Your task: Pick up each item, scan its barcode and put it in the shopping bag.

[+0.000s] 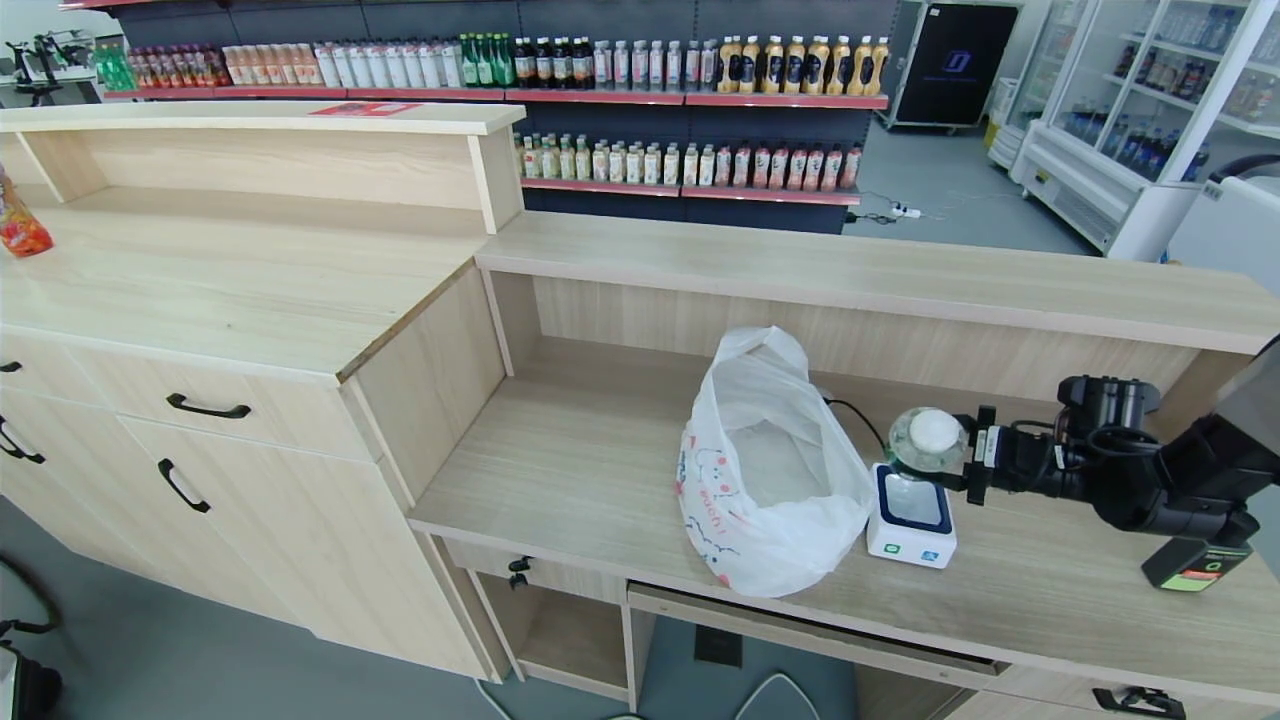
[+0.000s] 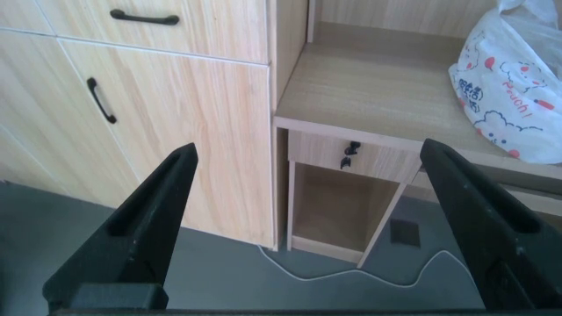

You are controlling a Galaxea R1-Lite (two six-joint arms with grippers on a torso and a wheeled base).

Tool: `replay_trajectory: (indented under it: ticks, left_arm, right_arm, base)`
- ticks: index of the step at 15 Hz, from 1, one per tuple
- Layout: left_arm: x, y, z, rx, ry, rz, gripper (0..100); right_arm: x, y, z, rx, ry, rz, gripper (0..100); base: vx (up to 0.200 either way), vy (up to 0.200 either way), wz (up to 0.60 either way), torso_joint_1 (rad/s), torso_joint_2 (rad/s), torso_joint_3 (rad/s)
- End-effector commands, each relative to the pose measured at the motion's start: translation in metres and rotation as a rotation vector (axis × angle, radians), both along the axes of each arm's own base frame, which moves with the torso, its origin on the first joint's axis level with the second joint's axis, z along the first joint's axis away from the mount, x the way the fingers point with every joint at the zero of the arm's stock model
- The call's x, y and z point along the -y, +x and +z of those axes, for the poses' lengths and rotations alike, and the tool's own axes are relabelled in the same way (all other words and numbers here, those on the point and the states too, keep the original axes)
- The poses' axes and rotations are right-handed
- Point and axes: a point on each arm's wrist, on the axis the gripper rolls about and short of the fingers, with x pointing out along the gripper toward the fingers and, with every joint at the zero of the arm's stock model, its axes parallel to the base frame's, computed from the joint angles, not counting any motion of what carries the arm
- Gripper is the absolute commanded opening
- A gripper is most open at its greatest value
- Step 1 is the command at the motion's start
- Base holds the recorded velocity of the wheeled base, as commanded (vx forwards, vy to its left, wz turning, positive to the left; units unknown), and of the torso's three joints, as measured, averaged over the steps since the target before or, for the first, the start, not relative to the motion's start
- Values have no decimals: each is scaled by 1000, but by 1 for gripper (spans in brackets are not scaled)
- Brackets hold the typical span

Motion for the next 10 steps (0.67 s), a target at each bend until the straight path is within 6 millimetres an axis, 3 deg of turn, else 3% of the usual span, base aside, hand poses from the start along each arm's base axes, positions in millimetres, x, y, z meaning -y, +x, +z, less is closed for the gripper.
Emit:
replay_trajectory:
  ticks: [1,10]
  left_arm:
    - [0,0,0,1,-1,0,100]
    - [0,0,0,1,-1,0,100]
  right_arm:
    - [0,0,-1,0,-1,1,0]
    - [2,5,-3,-4,8,-4,0]
  base:
    - [0,0,0,0,0,0]
    - [0,0,0,0,0,0]
